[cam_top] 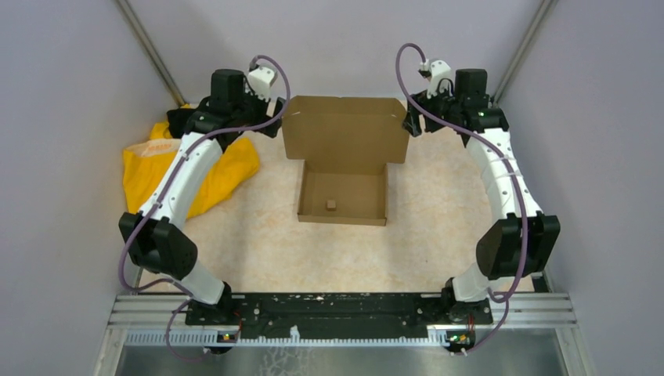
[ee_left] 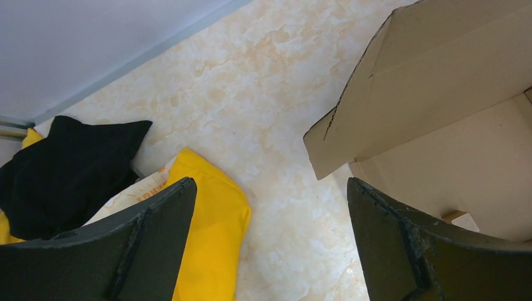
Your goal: Fold the paper box
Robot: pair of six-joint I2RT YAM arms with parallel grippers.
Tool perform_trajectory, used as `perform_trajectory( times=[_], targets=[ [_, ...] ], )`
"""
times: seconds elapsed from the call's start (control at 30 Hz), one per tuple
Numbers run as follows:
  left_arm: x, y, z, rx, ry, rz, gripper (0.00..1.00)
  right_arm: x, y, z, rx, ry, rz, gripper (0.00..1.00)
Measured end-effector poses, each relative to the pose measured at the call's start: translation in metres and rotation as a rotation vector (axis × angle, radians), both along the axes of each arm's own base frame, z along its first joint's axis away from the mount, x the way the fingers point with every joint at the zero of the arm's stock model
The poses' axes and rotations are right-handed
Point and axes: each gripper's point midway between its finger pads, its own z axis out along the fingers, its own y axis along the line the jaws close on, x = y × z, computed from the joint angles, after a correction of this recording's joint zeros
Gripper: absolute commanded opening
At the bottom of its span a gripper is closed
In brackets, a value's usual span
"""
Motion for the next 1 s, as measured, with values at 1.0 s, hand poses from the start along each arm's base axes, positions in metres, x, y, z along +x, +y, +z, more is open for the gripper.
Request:
perform_trajectory(
  times=[1.0],
  targets=[
    [0.025,-0.027,-0.031,-0.022,0.018,-0.135,0.85,0.041,0.024,-0.034,0.006,-0.015,0.097,0.50]
  ],
)
